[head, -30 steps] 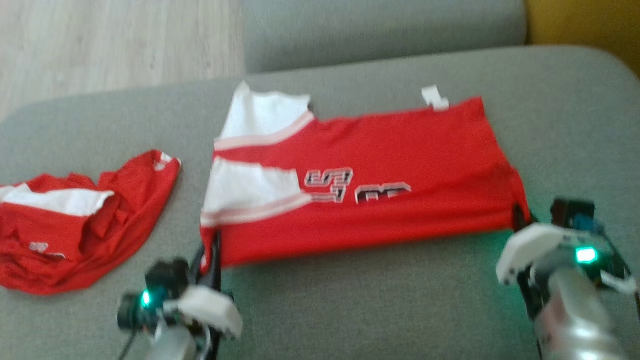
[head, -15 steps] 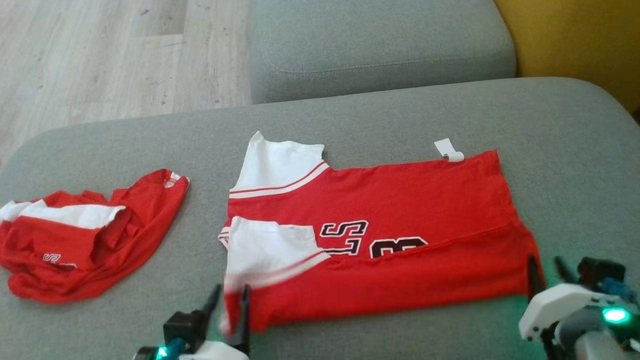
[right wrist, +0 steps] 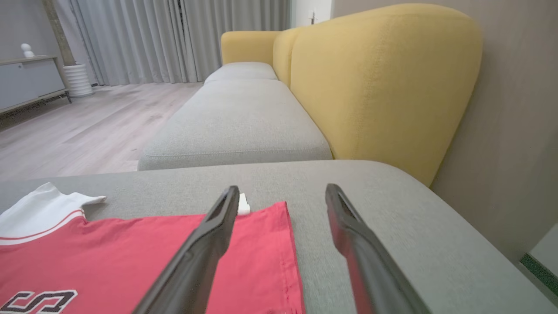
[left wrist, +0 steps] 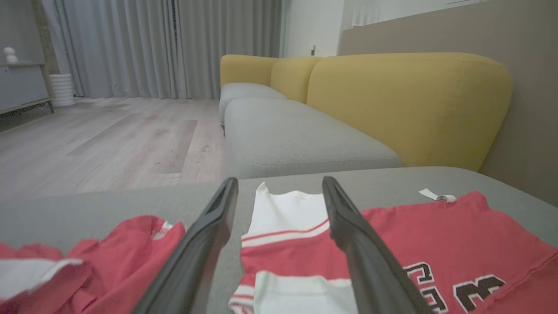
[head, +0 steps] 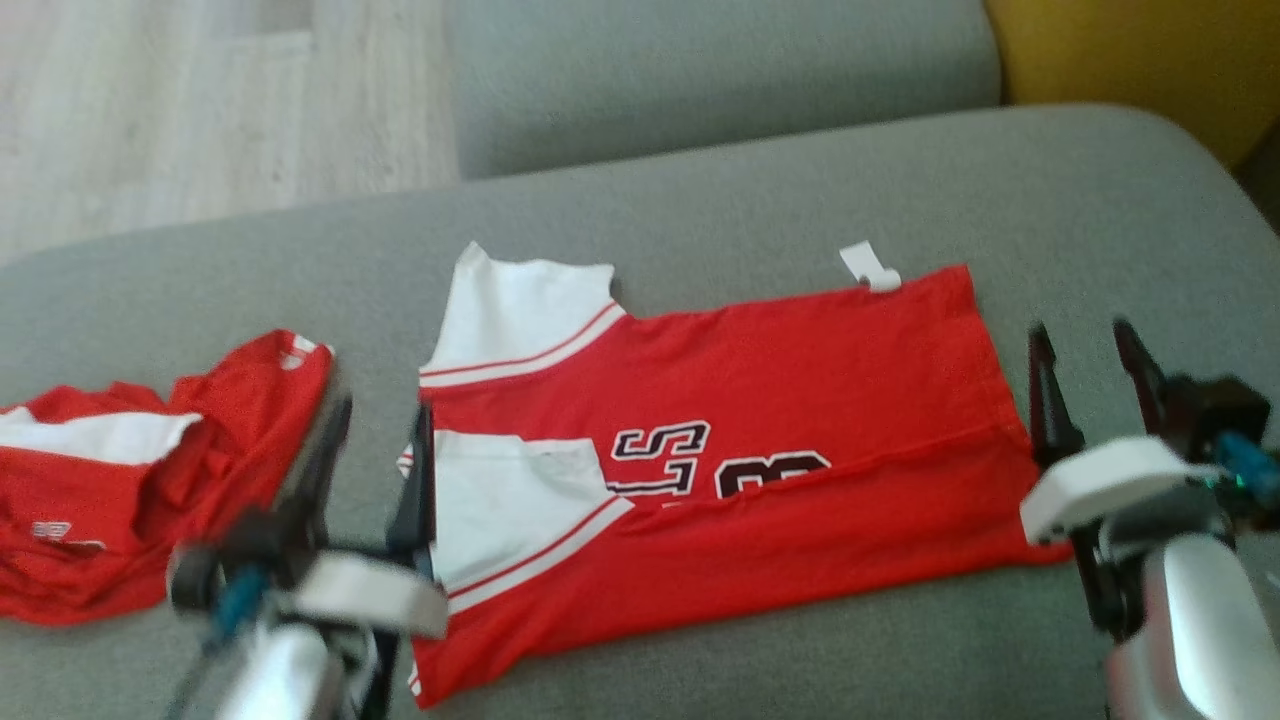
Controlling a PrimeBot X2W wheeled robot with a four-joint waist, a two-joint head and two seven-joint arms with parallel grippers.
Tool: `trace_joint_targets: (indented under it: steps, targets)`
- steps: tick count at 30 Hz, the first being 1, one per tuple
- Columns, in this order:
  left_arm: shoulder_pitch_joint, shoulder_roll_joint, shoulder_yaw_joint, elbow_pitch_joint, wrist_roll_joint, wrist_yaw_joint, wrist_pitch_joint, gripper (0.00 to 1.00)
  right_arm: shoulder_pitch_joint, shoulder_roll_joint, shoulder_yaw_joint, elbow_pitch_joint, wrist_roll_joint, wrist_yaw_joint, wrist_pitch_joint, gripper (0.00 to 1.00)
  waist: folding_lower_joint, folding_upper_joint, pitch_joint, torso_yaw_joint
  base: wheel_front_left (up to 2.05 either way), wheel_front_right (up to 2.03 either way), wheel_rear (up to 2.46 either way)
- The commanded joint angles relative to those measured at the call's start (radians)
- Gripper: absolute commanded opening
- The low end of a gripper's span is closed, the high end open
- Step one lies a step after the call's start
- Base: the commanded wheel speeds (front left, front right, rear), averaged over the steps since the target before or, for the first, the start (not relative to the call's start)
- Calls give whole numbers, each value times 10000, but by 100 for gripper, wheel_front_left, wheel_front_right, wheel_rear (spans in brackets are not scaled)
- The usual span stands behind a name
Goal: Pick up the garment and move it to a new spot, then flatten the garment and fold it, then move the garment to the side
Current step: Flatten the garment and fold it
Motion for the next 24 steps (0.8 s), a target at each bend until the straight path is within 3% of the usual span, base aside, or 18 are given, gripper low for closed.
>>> trace_joint_targets:
  steps: [1, 5, 10, 19, 24]
  targets:
    - [-742, 253, 391, -342, -67, -35, 19, 100, -588, -66, 297, -384, -48, 65, -64, 100, 1, 0, 271, -146, 0, 0, 0]
    - [-2577, 778, 403, -348, -345, -812, 1209, 100, -1554, -98, 548, -625, -104, 65, 73, 100, 1, 0, 1442, -296, 0, 0, 0]
    - [-4994, 1511, 156, 800, -1020, -1546, 3305, 100, -2754, -297, 965, -307, 84, 65, 82, 100, 1, 0, 2548, -607, 0, 0, 0]
    - [-8028, 2456, -996, 2877, -2665, -1717, 6286, 100, -4238, -561, 1704, 423, 399, 65, -211, 100, 1, 0, 3744, -1261, 0, 0, 0]
    - [-8783, 2927, -1742, 3483, -3176, -1719, 7142, 100, -4715, -633, 1817, 790, 303, 65, -351, 100, 1, 0, 4115, -1530, 0, 0, 0]
